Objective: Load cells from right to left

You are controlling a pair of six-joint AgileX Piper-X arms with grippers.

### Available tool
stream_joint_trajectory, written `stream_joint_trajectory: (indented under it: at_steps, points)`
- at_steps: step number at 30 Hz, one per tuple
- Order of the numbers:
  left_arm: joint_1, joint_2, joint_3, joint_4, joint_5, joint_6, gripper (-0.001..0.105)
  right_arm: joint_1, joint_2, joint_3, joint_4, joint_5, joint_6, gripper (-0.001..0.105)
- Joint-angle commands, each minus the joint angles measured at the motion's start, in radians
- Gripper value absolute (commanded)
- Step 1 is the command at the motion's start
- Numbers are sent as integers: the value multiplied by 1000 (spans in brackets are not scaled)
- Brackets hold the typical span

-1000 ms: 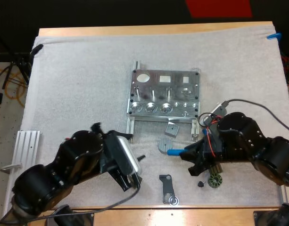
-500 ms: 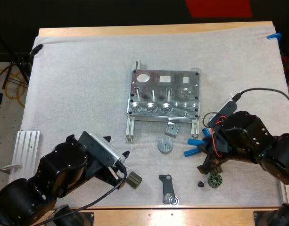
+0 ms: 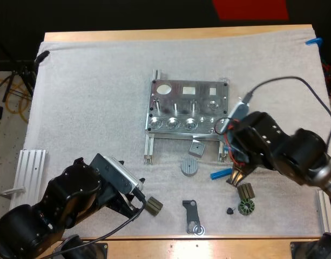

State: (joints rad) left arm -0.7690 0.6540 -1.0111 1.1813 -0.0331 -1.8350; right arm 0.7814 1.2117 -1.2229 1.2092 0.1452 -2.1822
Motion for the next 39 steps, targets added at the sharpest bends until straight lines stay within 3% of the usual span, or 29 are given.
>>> stream_joint_trajectory:
  at_steps: [1, 6, 13, 16, 24, 39]
  points:
    - [-1, -2, -7, 3, -20, 1, 57, 2, 24, -32, -1, 47, -48, 1]
    - [-1, -2, -7, 3, -20, 28, 57, 2, 103, -76, -9, 74, -211, 1]
    - [-1, -2, -7, 3, -20, 39, 57, 2, 220, -102, -63, 229, -473, 1]
    - [-1, -2, -7, 3, -20, 45, 57, 0, 254, -102, -123, 247, -567, 1]
    - [-1, -2, -7, 3, -20, 67, 57, -48, 312, -102, -178, 236, -620, 1]
    - [-1, -2, -7, 3, -18, 69, 57, -171, 351, -110, -187, 80, -626, 0]
